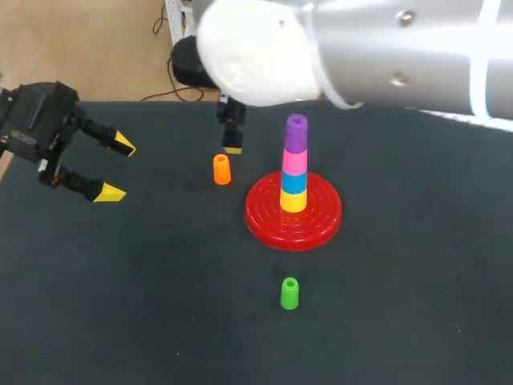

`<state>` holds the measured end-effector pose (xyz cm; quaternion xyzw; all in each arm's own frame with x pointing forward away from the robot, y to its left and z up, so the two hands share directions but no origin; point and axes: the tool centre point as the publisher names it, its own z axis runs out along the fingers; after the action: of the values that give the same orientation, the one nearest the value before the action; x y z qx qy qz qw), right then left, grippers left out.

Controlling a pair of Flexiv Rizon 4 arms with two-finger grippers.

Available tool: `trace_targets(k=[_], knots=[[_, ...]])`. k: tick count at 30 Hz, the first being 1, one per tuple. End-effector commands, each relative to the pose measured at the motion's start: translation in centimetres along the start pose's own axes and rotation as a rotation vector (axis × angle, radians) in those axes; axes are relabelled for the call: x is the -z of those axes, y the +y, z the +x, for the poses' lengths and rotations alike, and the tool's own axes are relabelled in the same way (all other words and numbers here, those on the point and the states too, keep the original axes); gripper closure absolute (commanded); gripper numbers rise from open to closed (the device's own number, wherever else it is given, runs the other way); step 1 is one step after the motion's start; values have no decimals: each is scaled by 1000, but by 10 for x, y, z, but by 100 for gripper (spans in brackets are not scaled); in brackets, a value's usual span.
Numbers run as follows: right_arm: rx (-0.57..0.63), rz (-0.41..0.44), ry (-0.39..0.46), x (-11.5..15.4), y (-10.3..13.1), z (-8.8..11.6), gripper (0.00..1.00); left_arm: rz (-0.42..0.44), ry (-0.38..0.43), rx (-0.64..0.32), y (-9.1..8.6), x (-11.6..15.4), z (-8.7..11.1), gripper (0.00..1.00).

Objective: Pick up and stack the cylinders on the red base in this order: pink,purple,orange,green

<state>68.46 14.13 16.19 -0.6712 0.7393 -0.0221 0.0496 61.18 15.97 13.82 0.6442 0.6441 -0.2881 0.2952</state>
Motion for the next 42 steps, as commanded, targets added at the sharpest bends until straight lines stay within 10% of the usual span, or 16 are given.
trace_targets(k=[1, 22, 42], knots=[[3, -56, 41, -11, -14, -21, 0, -4, -4, -3, -1, 0, 1, 0], [-11, -126, -13, -71, -30, -26, 0, -4, -4, -3, -1, 0, 1, 0], [-36, -74, -36, -71, -30, -22, 0, -4, -4, -3, -1, 0, 1, 0]])
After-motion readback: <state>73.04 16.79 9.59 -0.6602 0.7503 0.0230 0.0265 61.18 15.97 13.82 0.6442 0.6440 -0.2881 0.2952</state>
